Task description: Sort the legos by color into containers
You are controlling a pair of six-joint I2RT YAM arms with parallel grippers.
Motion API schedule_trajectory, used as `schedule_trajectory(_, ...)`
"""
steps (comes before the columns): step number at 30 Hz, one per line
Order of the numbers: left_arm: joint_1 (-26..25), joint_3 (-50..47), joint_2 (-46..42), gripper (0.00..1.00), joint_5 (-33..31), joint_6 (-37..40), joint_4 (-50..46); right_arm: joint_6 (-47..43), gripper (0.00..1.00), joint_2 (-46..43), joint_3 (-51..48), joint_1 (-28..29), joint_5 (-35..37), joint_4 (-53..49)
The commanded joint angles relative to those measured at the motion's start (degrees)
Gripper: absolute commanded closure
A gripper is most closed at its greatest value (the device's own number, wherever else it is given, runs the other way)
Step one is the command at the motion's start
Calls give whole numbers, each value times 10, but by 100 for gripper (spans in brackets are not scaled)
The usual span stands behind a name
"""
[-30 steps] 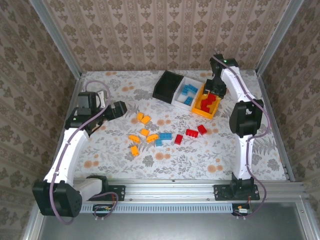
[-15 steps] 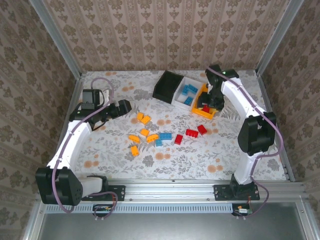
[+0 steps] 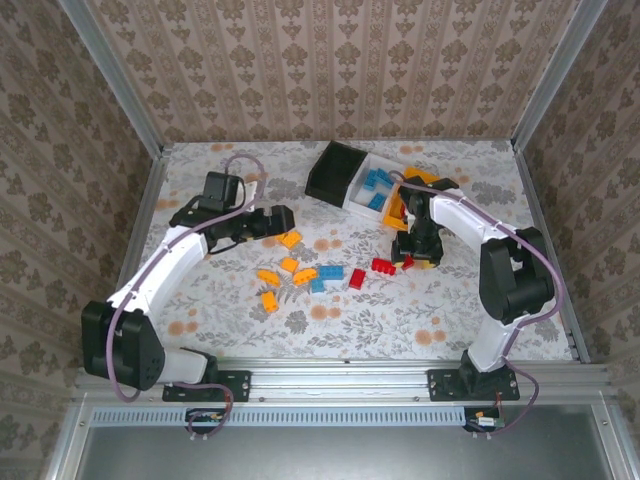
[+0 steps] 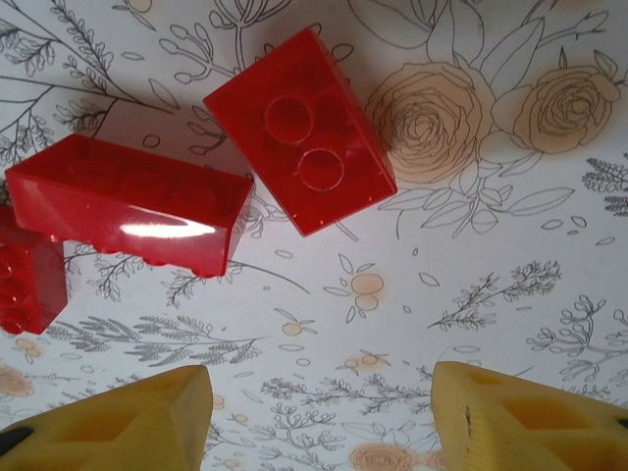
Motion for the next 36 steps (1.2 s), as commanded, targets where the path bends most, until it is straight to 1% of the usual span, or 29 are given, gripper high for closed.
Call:
schedule_trajectory(1,-13,19,8,0,-13,1,-4,-8,39,19,-9,1,18,25)
schedule_trajectory(7,-25,19,3,0,-22,-4,-13,-13,41,52,0,-3,27,34)
schedule_trajectory(28,-22,34,-14,0,-43,7,-51,-18,45,135,61,-16,20,49)
schedule_trajectory(33,-19,35,-15,0,-40,11,-58,-13,49,141,63,-16,14,55)
schedule_trajectory(36,-17,35,-15,0,-37,11,-57,-10,53,141,57,-16,11,57)
